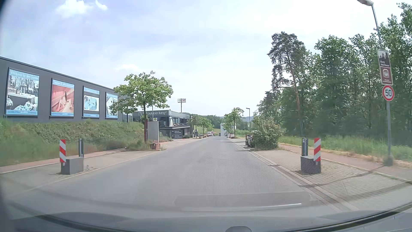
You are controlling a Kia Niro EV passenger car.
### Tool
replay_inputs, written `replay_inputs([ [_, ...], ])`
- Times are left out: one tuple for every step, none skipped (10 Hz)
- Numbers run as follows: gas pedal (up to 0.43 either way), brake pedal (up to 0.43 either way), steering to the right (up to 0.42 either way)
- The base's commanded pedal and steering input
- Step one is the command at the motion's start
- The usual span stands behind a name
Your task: Follow the waypoints while adhering to traffic rules and regulations
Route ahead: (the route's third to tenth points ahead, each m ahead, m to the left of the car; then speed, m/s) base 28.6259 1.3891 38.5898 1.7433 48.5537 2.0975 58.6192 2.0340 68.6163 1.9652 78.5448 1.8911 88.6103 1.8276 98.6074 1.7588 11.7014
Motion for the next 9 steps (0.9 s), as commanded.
replay_inputs([
  [0.11, 0.0, -0.001],
  [0.11, 0.0, -0.001],
  [0.11, 0.0, -0.001],
  [0.11, 0.0, -0.001],
  [0.11, 0.0, -0.001],
  [0.11, 0.0, -0.001],
  [0.11, 0.0, 0.002],
  [0.11, 0.0, 0.003],
  [0.11, 0.0, 0.003],
])
